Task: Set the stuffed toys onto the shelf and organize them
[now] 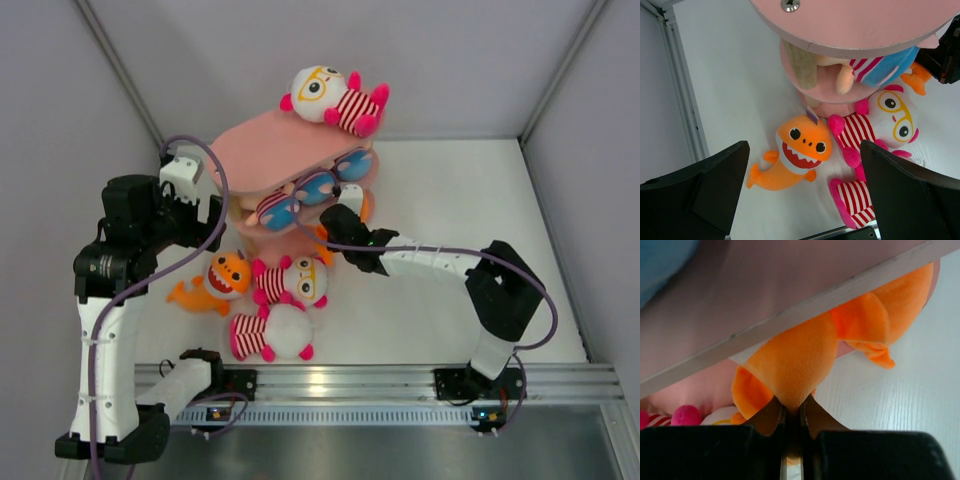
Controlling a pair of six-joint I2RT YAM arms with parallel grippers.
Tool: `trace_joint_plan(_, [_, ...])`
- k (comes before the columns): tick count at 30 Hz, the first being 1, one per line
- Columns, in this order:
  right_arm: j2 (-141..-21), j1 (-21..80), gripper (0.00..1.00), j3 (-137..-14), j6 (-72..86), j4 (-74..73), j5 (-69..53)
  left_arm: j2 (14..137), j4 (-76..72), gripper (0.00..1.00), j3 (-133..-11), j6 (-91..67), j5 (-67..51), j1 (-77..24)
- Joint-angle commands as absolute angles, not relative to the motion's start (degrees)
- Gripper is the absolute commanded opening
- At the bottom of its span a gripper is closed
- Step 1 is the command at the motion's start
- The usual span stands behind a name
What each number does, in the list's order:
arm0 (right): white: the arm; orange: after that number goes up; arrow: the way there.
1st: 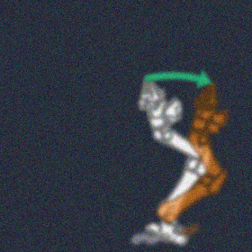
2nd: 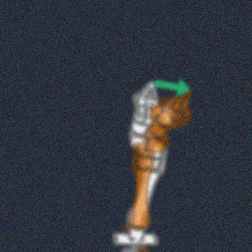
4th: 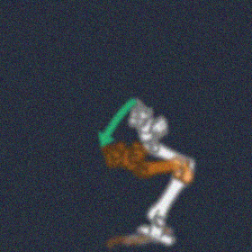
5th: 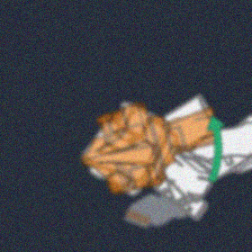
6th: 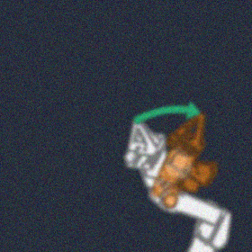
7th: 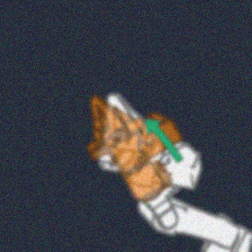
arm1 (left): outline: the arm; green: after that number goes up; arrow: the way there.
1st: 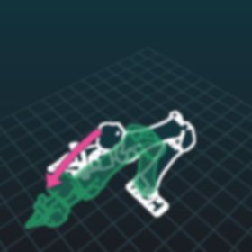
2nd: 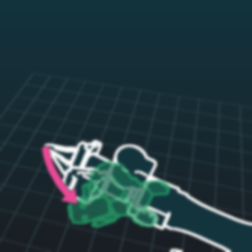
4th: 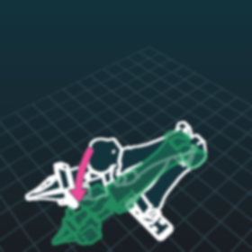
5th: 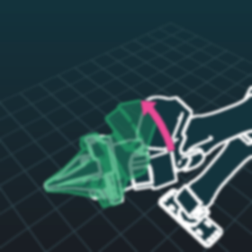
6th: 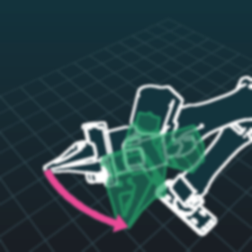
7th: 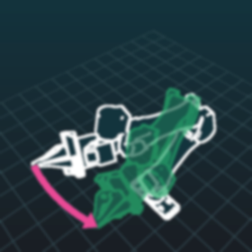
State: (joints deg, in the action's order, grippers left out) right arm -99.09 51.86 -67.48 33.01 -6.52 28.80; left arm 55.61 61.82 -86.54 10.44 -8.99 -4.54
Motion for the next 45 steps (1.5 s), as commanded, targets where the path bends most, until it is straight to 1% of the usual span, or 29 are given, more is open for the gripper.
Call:
trace_joint_plan(1, [-100.54, 50.45, 0.00, -68.03, 33.66, 2.81, 31.64, 54.93, 61.88, 0.98, -86.40, 10.99, -8.00, -4.31])
trace_joint_plan(5, [-102.21, 49.48, 0.00, -66.80, 35.68, 6.15, 29.89, 55.28, 61.96, 0.98, -86.57, 10.90, -8.09, -4.31])
trace_joint_plan(11, [-105.64, 48.60, 0.00, -68.29, 36.65, 6.59, 28.83, 54.84, 61.96, 0.98, -86.31, 10.90, -7.47, -4.31])
trace_joint_plan(13, [-105.91, 48.43, 0.02, -68.29, 36.91, 6.76, 28.83, 54.84, 62.05, 0.98, -86.31, 10.81, -7.65, -4.31])
trace_joint_plan(14, [-106.08, 48.34, 0.07, -68.20, 37.26, 6.85, 28.74, 54.84, 61.96, 0.98, -86.31, 10.72, -7.73, -4.31])
trace_joint_plan(16, [-106.00, 47.99, 0.10, -67.85, 37.62, 7.12, 28.30, 54.84, 61.96, 0.98, -86.22, 10.64, -8.00, -4.31])
trace_joint_plan(20, [-106.17, 47.55, 0.31, -67.59, 37.97, 7.56, 27.07, 55.02, 61.88, 0.98, -86.31, 10.72, -8.17, -4.31])
trace_joint_plan(21, [-106.26, 47.37, 0.34, -67.76, 37.88, 7.47, 26.72, 55.02, 61.87, 0.98, -86.31, 10.72, -8.17, -4.31])
trace_joint_plan(22, [-106.35, 47.37, 0.40, -67.76, 37.97, 7.47, 26.20, 55.02, 61.87, 0.98, -86.31, 10.72, -8.26, -4.31])
trace_joint_plan(27, [-105.38, 47.29, 0.54, -67.76, 37.44, 7.30, 25.40, 54.84, 62.05, 0.98, -86.31, 10.90, -8.09, -4.31])
trace_joint_plan(28, [-105.12, 47.29, 0.61, -67.68, 37.27, 7.21, 25.14, 54.84, 62.05, 0.98, -86.22, 10.99, -8.17, -4.31])
trace_joint_plan(30, [-103.54, 47.29, 0.66, -66.98, 37.18, 7.47, 24.79, 54.67, 61.96, 0.98, -86.22, 10.90, -8.17, -4.31])
trace_joint_plan(31, [-102.93, 47.20, 0.72, -66.71, 36.92, 7.73, 24.44, 54.75, 62.05, 0.98, -86.13, 10.90, -8.17, -4.31])
trace_joint_plan(33, [-100.91, 47.29, 0.78, -66.09, 36.39, 8.00, 23.91, 54.67, 61.96, 0.98, -86.04, 11.07, -8.17, -4.31])
trace_joint_plan(34, [-99.77, 47.37, 0.83, -66.01, 35.52, 7.91, 23.56, 54.58, 61.88, 0.98, -85.87, 10.99, -8.17, -4.31])
trace_joint_plan(37, [-97.74, 47.90, 0.89, -66.36, 33.23, 6.25, 23.64, 54.41, 61.96, 0.98, -85.69, 10.99, -8.35, -4.31])
trace_joint_plan(41, [-95.28, 48.87, 0.94, -66.36, 32.08, 3.70, 22.68, 54.49, 62.05, 0.98, -85.69, 10.90, -8.26, -4.31])
trace_joint_plan(43, [-93.44, 49.22, 0.99, -65.83, 32.34, 1.95, 22.15, 54.40, 61.96, 0.98, -85.69, 10.99, -7.91, -4.31])
trace_joint_plan(45, [-92.03, 49.22, 0.99, -64.95, 32.52, 0.88, 21.54, 54.32, 62.14, 0.98, -85.69, 11.25, -7.73, -4.22])
